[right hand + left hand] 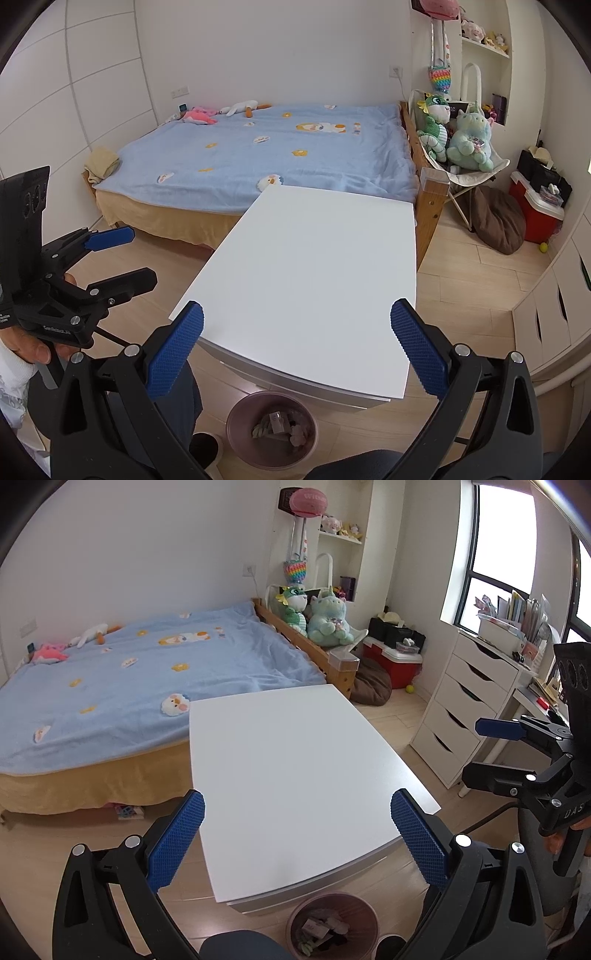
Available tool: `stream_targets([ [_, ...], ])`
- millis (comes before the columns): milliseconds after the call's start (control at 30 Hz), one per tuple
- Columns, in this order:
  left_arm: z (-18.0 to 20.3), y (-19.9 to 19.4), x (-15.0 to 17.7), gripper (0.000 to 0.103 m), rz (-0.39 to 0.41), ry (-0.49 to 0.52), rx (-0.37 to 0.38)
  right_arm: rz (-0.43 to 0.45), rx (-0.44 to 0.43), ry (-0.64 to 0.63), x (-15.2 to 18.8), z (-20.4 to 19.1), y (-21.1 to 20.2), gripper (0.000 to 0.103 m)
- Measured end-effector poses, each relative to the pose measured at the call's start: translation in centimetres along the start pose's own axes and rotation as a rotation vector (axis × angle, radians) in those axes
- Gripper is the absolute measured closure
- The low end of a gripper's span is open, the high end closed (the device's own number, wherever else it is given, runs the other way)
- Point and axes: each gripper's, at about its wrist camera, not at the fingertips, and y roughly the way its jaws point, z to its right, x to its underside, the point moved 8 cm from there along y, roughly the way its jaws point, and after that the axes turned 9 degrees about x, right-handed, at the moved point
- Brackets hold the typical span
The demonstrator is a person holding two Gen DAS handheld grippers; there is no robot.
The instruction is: Collect trash
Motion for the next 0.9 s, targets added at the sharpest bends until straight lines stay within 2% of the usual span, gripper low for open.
stream_targets([
  [900, -0.18, 0.26, 0.32, 0.006, -0.008, -0.007, 0.002, -0.005, -0.004, -0.005, 0.39, -0.35, 0.23, 0.004],
])
